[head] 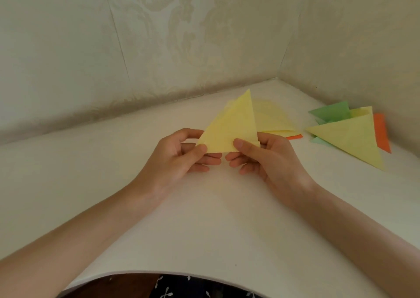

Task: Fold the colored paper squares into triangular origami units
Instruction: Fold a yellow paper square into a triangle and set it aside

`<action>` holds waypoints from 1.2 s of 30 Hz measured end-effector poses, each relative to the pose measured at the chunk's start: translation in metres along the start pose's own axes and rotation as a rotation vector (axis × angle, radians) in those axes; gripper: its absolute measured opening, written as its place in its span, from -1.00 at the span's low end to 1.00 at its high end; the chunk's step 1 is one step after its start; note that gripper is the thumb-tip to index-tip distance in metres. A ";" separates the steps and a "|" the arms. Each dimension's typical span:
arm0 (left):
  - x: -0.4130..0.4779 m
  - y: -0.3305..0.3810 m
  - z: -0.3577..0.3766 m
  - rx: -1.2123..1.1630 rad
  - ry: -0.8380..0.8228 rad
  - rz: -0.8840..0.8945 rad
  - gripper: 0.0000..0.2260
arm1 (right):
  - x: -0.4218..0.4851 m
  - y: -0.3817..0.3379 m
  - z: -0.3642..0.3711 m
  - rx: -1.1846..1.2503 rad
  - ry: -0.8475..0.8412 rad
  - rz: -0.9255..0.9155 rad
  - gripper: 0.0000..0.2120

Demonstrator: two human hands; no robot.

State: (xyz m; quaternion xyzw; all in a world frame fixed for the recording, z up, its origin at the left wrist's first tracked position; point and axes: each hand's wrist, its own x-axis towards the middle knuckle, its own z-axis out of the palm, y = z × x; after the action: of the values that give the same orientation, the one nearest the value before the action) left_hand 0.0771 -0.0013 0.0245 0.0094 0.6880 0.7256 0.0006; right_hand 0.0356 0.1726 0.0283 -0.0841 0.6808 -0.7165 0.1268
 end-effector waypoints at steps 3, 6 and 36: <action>0.001 -0.002 -0.005 -0.048 -0.011 0.023 -0.85 | 0.000 -0.001 -0.001 0.016 -0.068 0.029 -0.86; 0.001 -0.001 -0.011 -0.130 -0.086 0.016 -0.90 | -0.001 -0.002 -0.002 0.037 -0.108 0.055 -0.84; -0.005 0.002 -0.006 0.003 0.026 -0.094 -0.80 | -0.006 -0.007 -0.009 -0.043 -0.148 0.033 -0.86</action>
State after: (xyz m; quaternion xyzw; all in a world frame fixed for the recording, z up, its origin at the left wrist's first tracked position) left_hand 0.0819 -0.0076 0.0263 -0.0322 0.6888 0.7238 0.0257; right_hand 0.0385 0.1834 0.0348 -0.1284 0.6861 -0.6913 0.1866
